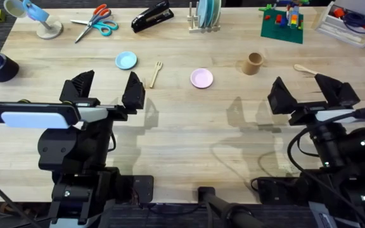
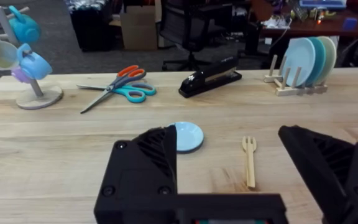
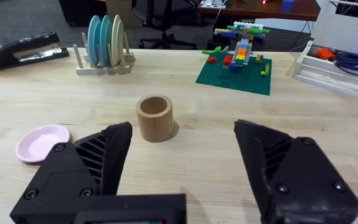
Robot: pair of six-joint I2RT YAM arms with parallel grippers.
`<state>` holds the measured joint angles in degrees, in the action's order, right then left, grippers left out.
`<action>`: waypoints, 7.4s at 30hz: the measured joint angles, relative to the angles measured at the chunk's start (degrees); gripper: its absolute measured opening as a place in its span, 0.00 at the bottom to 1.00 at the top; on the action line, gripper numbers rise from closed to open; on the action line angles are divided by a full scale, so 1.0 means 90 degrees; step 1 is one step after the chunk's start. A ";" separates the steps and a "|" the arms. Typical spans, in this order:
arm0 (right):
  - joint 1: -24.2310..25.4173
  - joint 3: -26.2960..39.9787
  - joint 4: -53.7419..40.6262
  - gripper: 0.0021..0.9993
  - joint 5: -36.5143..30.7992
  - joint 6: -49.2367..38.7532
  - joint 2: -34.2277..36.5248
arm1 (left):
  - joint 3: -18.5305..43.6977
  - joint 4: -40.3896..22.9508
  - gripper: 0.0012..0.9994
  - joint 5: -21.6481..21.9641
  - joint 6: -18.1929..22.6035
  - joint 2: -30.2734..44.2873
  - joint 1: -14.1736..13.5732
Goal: Pick up a utensil and set it on the pink plate, then put the other utensil in the container.
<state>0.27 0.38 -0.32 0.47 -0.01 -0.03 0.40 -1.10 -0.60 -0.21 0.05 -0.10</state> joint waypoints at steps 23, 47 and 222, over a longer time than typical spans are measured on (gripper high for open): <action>0.0000 0.0002 -0.0024 1.00 0.0049 0.0022 -0.0002 | 0.0000 -0.0039 0.99 0.0000 0.0023 0.0000 -0.0002; 0.0000 0.2394 -0.3390 1.00 0.0231 0.0024 0.0085 | 0.3208 -0.3533 0.99 0.0000 -0.0270 0.0517 -0.0002; 0.0000 0.7946 -0.7499 1.00 0.0240 -0.0005 0.5880 | 0.9004 -0.6095 0.04 -0.0335 0.0716 1.2398 -0.1060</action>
<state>0.27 71.90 -67.81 2.63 -0.05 52.88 81.44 -55.96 -3.62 6.24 111.64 -9.64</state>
